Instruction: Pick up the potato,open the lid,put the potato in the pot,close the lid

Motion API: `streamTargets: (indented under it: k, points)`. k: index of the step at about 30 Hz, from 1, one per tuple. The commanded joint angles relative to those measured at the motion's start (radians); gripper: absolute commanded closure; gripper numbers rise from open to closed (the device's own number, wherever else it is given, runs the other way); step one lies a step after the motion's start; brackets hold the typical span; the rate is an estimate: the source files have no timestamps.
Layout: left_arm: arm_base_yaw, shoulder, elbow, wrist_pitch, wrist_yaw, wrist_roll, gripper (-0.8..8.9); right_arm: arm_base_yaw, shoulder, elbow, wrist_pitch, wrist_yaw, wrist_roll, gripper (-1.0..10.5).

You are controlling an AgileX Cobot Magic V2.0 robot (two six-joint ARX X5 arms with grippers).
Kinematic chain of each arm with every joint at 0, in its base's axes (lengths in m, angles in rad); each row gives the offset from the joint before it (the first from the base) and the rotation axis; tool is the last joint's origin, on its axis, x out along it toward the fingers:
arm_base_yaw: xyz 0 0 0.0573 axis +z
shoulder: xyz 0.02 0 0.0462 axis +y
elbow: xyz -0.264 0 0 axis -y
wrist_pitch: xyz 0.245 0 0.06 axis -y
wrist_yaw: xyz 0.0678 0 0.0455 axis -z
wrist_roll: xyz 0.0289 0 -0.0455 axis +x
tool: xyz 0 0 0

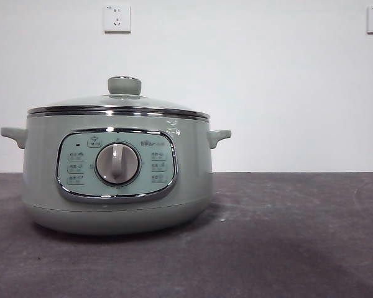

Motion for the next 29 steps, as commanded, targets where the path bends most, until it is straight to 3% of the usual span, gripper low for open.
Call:
streamTargets:
  k: [1,13,29]
  points:
    - [0.004,-0.003,-0.016,0.005,0.005,0.008,8.16,-0.056,-0.079,-0.12,0.072,-0.06,-0.002,9.5]
    - [0.004,-0.003,-0.016,0.005,0.005,0.008,8.16,-0.074,-0.182,-0.344,0.117,-0.071,0.076,9.5]
    - [0.004,-0.003,-0.016,0.005,0.005,0.008,8.16,-0.074,-0.197,-0.385,0.146,-0.066,0.084,9.5]
